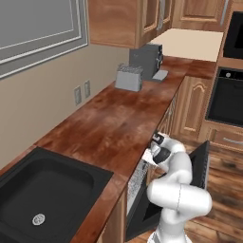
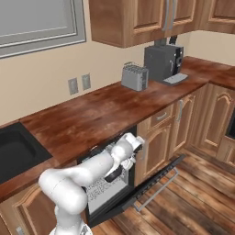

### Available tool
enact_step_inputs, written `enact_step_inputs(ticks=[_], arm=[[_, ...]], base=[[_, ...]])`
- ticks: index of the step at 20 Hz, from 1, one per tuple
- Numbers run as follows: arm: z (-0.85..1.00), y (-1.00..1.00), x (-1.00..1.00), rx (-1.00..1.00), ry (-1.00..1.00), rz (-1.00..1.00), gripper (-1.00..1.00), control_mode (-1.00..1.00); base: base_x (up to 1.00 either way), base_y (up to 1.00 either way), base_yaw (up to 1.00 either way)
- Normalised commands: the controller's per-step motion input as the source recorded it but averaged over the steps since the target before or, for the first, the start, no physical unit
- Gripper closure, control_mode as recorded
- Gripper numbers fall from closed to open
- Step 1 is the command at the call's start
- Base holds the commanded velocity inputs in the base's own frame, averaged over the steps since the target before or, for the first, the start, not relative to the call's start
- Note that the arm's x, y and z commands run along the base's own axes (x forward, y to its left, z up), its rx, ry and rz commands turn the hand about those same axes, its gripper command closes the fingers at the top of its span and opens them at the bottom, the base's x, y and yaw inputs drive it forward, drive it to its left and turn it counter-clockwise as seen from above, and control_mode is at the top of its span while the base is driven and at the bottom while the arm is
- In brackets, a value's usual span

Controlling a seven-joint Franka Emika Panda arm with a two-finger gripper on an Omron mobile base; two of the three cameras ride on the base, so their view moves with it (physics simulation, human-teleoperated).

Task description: Open the dishwasher door and pull out the top rack.

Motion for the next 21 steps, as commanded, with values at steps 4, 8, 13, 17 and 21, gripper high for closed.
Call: enact_step_inputs(ticks=[4, 8, 13, 17, 21], arm=[[-1.0, -0.61, -0.91, -0.55, -0.05, -0.07, -1.0, -1.0], [-0.9, -0.5, -0.79, -0.53, -0.09, -0.06, -1.0, -1.0], [-0.58, -0.49, -0.67, -0.44, -0.11, -0.03, -1.0, -1.0], [-0.1, -0.43, -0.46, -0.26, -0.09, -0.03, -1.0, -1.0], [0.0, -0.51, -0.51, -0.13, -0.06, -0.02, -1.0, -1.0]], base=[[0.0, 0.0, 0.0], [0.0, 0.0, 0.0], [0.0, 0.0, 0.0], [0.0, 0.0, 0.0], [0.0, 0.0, 0.0]])
